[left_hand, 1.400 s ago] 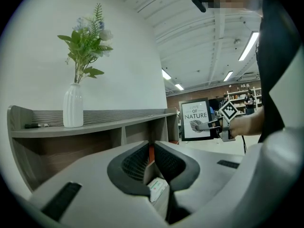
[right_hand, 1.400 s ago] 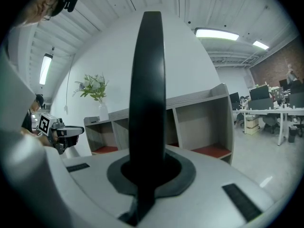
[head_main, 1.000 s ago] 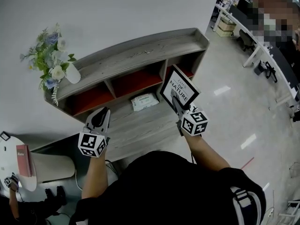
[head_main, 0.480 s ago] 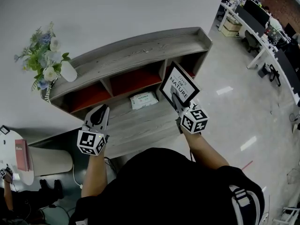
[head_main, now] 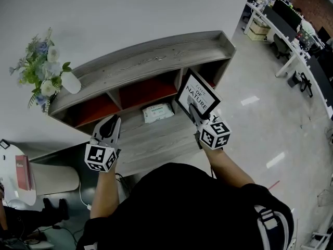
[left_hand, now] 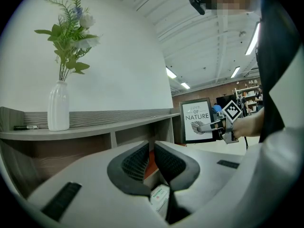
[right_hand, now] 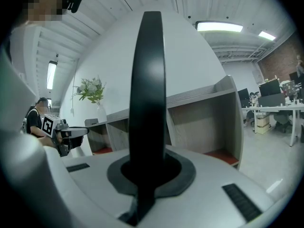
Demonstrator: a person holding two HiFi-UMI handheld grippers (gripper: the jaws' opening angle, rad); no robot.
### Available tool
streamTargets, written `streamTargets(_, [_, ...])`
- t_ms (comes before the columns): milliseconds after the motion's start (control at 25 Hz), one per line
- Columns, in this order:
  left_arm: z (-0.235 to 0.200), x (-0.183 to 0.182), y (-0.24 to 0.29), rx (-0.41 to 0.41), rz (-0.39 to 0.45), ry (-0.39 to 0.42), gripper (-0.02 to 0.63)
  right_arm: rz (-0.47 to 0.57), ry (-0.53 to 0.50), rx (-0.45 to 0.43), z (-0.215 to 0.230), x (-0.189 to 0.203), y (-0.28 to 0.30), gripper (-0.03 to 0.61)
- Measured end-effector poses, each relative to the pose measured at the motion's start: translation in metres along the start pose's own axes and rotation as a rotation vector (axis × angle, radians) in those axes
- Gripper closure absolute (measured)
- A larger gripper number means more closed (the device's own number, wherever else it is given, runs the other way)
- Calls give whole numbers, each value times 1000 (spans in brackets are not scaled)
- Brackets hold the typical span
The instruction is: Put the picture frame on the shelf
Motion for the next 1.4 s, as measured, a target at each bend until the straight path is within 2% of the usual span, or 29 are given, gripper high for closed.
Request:
streamTargets(880, [9, 2, 17, 32, -20, -9, 568, -2, 7, -5, 15, 7, 8, 555])
streamTargets(1400, [-24, 1, 15, 114, -20, -6, 568, -2, 15, 86, 0, 13, 17, 555])
Point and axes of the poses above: the fingertips, and each gripper's own axes: y forward along the fingers, z to its right, x out of its underside, the point moved 10 cm from there along -y, backward along the fingers, and after that the axes turned 9 degrees about z, right-handed, at the moved point
